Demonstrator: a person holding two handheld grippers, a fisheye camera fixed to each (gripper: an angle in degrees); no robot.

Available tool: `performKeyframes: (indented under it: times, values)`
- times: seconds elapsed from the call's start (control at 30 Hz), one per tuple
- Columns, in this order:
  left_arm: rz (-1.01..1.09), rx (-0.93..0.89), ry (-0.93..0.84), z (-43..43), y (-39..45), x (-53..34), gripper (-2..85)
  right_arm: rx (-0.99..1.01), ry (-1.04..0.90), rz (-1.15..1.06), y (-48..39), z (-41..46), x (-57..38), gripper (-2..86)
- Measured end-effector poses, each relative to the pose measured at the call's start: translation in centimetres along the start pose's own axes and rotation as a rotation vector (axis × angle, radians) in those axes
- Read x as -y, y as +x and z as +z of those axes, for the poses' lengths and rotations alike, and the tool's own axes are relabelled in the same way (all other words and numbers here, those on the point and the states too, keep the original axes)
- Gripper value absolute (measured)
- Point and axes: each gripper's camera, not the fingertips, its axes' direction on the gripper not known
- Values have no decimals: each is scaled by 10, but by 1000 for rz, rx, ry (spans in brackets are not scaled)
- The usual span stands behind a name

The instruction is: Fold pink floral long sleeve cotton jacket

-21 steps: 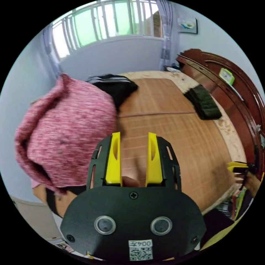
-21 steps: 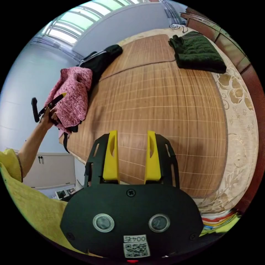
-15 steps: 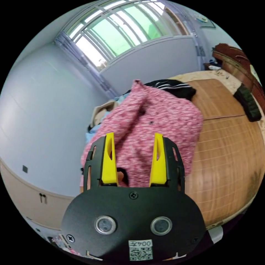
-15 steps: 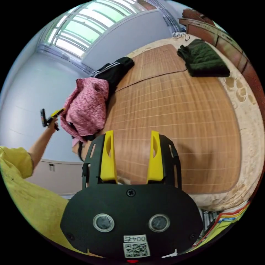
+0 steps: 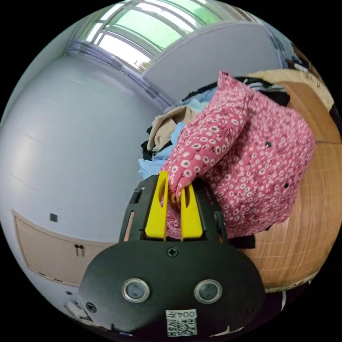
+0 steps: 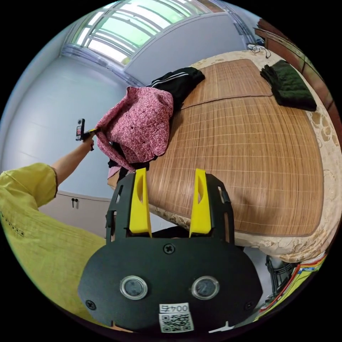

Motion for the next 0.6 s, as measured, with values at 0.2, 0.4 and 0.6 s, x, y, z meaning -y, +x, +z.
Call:
performKeyframes:
  times: [0.2,0.4,0.6]
  values:
    - [-74,-561,367,-39,-78,-86,-1,18,62,-135,-64,-21,10,228]
    - [117,-961,463,-40,-98,-151,0,-45,151,-275,-117,-53,27,229]
    - [185,-1189,555,-15,-124,-207,0,-119,204,-298,-138,-81,35,239]
